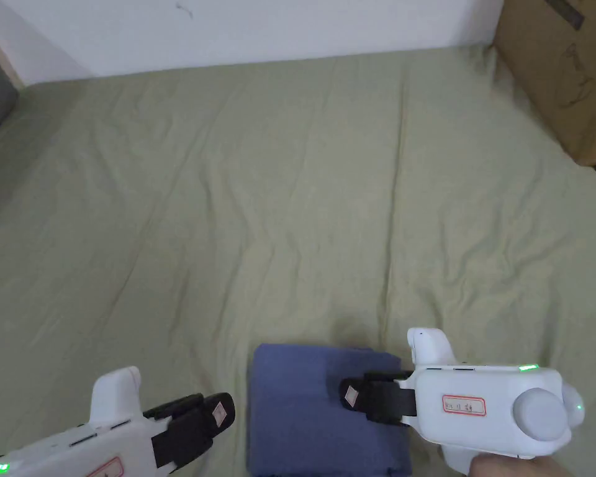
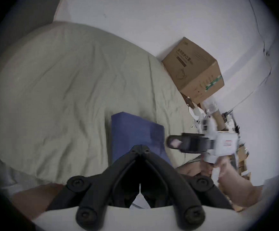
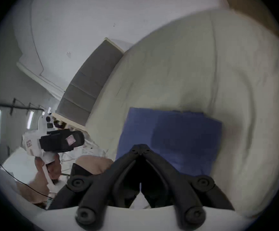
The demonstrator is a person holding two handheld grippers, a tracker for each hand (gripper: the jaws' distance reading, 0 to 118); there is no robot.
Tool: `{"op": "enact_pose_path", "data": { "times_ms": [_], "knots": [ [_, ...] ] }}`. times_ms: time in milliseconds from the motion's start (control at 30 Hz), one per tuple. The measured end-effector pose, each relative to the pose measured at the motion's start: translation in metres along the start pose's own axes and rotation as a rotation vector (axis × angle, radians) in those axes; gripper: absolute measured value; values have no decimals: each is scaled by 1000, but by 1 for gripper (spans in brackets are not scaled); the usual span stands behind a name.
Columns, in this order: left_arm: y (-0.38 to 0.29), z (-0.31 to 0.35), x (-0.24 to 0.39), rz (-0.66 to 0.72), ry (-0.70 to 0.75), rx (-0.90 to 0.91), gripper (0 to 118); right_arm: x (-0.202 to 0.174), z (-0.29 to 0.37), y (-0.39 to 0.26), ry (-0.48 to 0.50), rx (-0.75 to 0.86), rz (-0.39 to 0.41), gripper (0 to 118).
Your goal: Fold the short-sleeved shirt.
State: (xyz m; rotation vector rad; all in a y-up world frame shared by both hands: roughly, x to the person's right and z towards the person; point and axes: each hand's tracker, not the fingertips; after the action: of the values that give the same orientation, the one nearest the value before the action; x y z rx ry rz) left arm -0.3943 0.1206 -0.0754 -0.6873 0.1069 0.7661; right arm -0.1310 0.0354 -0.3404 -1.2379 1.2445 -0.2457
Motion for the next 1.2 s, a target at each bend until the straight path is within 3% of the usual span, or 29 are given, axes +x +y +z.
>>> {"op": "enact_pose_path", "data": {
  "times_ms": [100, 167, 200, 233, 267, 300, 333, 400, 533, 700, 800, 833, 867, 900, 933, 967, 1033, 1133, 1200],
  "knots": [
    [6, -8, -27, 82, -63, -39, 3, 39, -26, -1, -115, -93, -76, 0],
    [11, -15, -44, 110, -107, -50, 4, 63, -25, -7, -39, -101, -152, 0],
    [15, -21, -52, 124, -143, -73, 10, 70, -22, -10, 25, -80, -187, 0],
    [18, -28, -58, 131, -144, -105, 28, 70, -19, -10, 26, -71, -183, 0],
    [20, -36, -64, 133, -151, -137, 56, 70, -18, -10, -2, -80, -160, 0],
    [22, -49, -69, 111, -168, -191, 101, 70, -18, -9, -11, -88, -137, 0],
    [23, -61, -71, 80, -175, -245, 118, 69, -16, -11, -10, -92, -130, 0],
    [29, -89, -78, 30, -208, -301, 116, 66, -14, -7, -27, -102, -117, 0],
    [25, -148, -99, 225, -270, -448, 118, 66, -15, -9, -35, -106, -100, 0],
    [31, -165, -102, 297, -420, -385, 118, 74, -16, -14, 2, -87, -133, 0],
    [29, -175, -89, 222, -408, -432, 118, 80, -17, -17, 31, -69, -165, 0],
    [29, -173, -81, 188, -403, -444, 112, 81, -17, -18, 40, -66, -174, 0],
    [28, -175, -74, 147, -396, -462, 94, 82, -17, -18, 43, -64, -177, 0],
    [26, -176, -68, 101, -376, -471, 56, 80, -16, -18, 43, -62, -177, 0],
    [25, -178, -61, 14, -227, -463, 32, 77, -15, -19, 36, -58, -169, 0],
    [25, -180, -63, -29, -145, -459, 32, 73, -14, -19, 27, -55, -152, 0],
    [31, -176, -74, 158, -256, -468, 31, 66, -10, -19, 4, -49, -132, 0],
    [36, -154, -53, -11, -203, -444, 30, 49, 8, -19, -19, -17, -117, 0],
    [47, -134, -50, -28, -181, -453, 30, 34, 27, -21, 45, 26, -73, 0]
  ]
}}
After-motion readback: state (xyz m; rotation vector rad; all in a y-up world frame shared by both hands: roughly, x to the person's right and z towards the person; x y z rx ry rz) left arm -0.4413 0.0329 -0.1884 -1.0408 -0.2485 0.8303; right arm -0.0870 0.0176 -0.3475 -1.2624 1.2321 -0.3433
